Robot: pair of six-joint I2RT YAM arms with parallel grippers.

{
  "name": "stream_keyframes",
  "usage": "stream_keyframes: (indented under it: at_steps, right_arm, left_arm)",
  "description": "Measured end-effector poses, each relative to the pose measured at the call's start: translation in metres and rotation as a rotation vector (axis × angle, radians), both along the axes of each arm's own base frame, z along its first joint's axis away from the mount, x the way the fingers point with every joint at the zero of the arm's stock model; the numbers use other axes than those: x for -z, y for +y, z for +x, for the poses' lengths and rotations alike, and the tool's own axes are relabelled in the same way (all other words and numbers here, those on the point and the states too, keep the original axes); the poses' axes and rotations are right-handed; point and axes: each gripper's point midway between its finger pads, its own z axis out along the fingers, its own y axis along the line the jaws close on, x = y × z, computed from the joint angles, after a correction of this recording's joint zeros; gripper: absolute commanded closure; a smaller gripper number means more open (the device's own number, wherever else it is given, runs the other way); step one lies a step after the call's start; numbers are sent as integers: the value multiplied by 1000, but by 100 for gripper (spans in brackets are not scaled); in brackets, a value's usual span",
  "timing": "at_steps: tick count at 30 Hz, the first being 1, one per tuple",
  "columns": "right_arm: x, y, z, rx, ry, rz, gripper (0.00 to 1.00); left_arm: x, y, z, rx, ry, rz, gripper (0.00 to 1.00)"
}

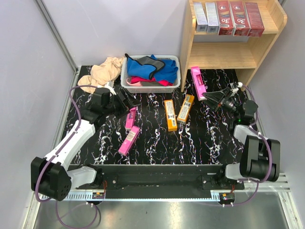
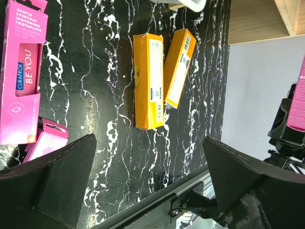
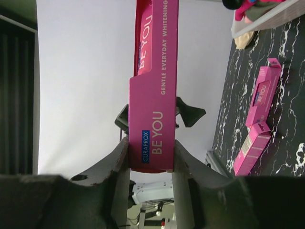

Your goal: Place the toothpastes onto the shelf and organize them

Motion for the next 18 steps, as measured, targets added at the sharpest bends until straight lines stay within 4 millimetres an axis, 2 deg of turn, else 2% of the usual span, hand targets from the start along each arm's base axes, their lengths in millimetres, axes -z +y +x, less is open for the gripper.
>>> stream_keyframes:
  at_steps: [6, 14, 18]
  right_arm:
    - [1, -2, 12, -26, 10, 10, 77]
    - [-11, -13, 53, 3, -14, -13, 78]
    - [-10, -19, 76, 30, -2, -38, 78]
  left_arm:
    - [6, -1, 2, 0, 18, 6, 1]
    - [7, -1, 2, 2, 17, 9, 1]
    - [9, -1, 2, 4, 20, 12, 1]
